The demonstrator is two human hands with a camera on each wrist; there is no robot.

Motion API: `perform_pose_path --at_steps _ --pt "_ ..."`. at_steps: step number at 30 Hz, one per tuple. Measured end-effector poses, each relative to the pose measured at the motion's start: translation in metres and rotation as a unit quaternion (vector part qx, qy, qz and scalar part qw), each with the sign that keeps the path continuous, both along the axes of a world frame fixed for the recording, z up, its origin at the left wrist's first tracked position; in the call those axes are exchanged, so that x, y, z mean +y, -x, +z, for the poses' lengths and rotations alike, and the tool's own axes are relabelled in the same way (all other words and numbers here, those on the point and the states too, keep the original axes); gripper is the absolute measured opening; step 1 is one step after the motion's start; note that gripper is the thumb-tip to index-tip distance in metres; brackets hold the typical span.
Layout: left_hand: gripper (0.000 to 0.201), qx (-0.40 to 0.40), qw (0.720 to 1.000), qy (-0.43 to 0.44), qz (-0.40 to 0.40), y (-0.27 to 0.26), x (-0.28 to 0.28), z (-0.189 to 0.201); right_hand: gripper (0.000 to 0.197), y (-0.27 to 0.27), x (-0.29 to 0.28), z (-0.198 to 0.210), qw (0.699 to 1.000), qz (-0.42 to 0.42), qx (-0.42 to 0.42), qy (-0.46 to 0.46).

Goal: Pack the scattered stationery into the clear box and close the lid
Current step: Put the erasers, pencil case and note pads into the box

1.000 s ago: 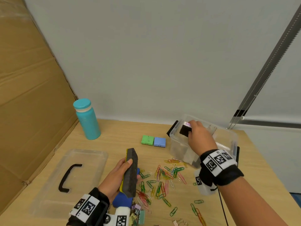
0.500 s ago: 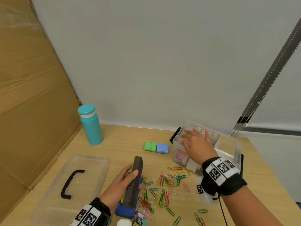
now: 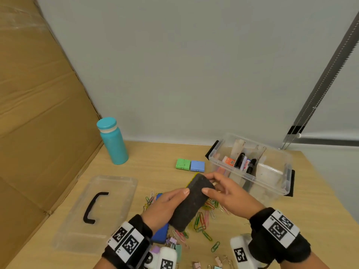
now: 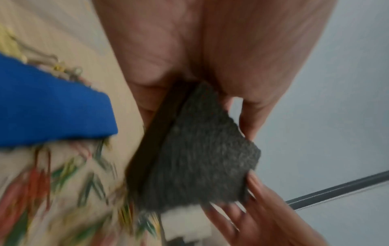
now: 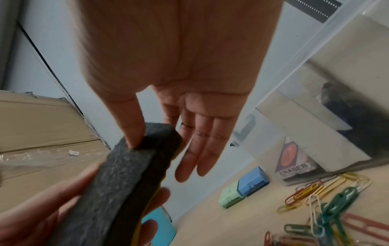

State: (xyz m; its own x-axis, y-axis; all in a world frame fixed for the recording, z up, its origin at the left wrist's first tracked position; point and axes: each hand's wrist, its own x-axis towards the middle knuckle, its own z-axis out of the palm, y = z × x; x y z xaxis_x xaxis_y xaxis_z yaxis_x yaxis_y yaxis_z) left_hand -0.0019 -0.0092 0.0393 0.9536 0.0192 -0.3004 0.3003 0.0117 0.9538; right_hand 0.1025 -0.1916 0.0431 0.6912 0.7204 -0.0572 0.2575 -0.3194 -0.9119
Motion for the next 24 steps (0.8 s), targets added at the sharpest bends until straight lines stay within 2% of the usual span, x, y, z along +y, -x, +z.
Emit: perform_pose_path --at_steps 2,4,7,9,12,14,16,18,20,22,24 --pt "0.026 -0.037 0.995 -0.088 0.01 -0.001 0.016 -0.008 0.028 -0.001 -0.004 0.002 1.0 -0.006 -0.013 0.0" --pt "0.027 -0.027 0.97 -0.241 0.027 -0.003 0.036 -0.022 0.016 -0.002 -0.007 0.004 0.998 -0.012 -0.055 0.022" --pt "0.058 0.079 0.884 -0.461 -0.013 -0.004 0.054 -0.044 0.01 -0.003 -0.009 0.013 0.991 -0.025 -0.128 0.036" --pt "0.076 0.12 0.846 -0.517 -0.05 -0.004 0.052 -0.055 0.01 -0.002 -0.008 0.023 0.987 -0.048 -0.153 0.017" --pt "0.092 0.143 0.812 -0.559 -0.087 -0.007 0.042 -0.065 0.011 -0.004 -0.009 0.039 0.973 -0.117 -0.197 -0.027" --pt "0.095 0.146 0.798 -0.577 -0.094 -0.008 0.038 -0.07 0.014 -0.009 -0.012 0.049 0.948 -0.182 -0.256 -0.052" --pt "0.092 0.141 0.801 -0.575 -0.086 -0.008 0.037 -0.071 0.019 -0.017 -0.015 0.056 0.915 -0.245 -0.317 -0.049" --pt "0.09 0.138 0.823 -0.546 -0.072 -0.008 0.039 -0.067 0.024 -0.029 -0.019 0.059 0.885 -0.293 -0.361 -0.009" --pt "0.09 0.132 0.861 -0.489 -0.048 -0.008 0.044 -0.061 0.025 -0.042 -0.021 0.058 0.872 -0.308 -0.377 0.047" --pt "0.086 0.121 0.908 -0.401 -0.012 -0.007 0.049 -0.052 0.02 -0.055 -0.019 0.055 0.874 -0.296 -0.371 0.105" --pt "0.073 0.1 0.951 -0.293 0.022 -0.007 0.053 -0.041 0.017 -0.065 -0.011 0.052 0.875 -0.283 -0.366 0.143"
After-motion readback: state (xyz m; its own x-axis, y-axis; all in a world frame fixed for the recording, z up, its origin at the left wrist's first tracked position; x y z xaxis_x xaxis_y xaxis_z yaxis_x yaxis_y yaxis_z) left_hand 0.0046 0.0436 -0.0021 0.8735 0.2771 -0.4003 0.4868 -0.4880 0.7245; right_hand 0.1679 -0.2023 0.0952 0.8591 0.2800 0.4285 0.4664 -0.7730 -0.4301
